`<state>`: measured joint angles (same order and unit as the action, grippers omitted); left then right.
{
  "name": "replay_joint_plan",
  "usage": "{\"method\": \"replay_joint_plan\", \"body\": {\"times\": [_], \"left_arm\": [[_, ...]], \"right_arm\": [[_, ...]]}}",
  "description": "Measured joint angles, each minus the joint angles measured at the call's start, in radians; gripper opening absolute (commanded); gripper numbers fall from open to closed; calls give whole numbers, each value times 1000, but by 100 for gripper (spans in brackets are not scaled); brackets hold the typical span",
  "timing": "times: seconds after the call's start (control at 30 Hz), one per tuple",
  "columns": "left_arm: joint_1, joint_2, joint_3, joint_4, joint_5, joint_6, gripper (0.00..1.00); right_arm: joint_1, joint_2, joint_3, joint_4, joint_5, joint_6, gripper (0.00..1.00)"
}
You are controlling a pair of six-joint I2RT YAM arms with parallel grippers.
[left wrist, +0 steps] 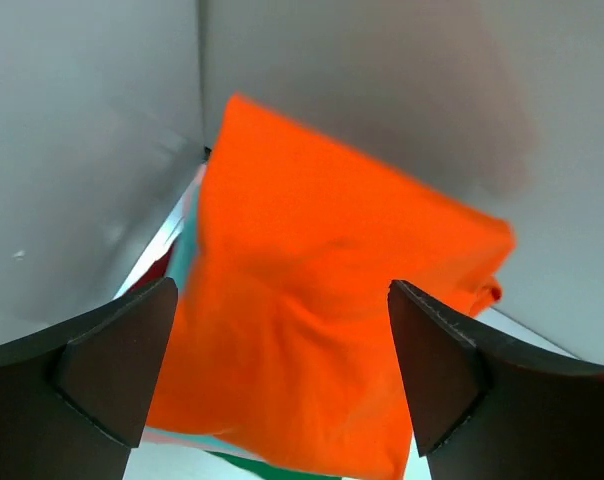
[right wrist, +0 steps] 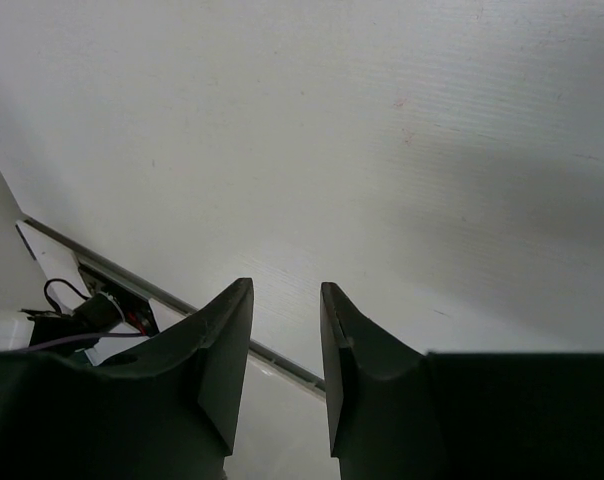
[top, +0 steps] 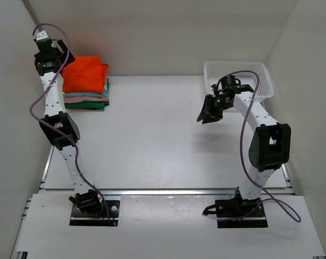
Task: Fold and stack the t-shirts
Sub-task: Put the neatly folded tshirt into the corner of the board with the left arm
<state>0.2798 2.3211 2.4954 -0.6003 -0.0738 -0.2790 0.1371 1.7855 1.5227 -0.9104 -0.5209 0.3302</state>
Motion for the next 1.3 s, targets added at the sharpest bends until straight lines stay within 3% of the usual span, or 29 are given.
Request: {"method": "replay_joint_plan", "body": {"times": [0.27, 0.4, 0.53, 0.73, 0.97, 1.3], "left_arm": [[4, -150, -187, 56, 72, -68, 98], [-42, -354, -443, 91, 176, -143, 99], [-114, -565, -740, 163, 337, -251, 98], [-215, -754, -1051, 148, 477, -357, 99], [-240, -882, -1071, 71, 458, -360, 98], [-247, -1169, -1210, 38, 446, -335, 98]], "right_arm": [[-2, -6, -23, 26, -13, 7, 31], [-26, -77, -112, 40, -23, 5, 30], [-94, -253, -271, 41, -29, 6, 31], [-212, -476, -415, 76, -64, 11, 33], [-251, -599, -589, 212, -120, 57, 33], [-215, -644, -641, 296, -161, 83, 33]]}}
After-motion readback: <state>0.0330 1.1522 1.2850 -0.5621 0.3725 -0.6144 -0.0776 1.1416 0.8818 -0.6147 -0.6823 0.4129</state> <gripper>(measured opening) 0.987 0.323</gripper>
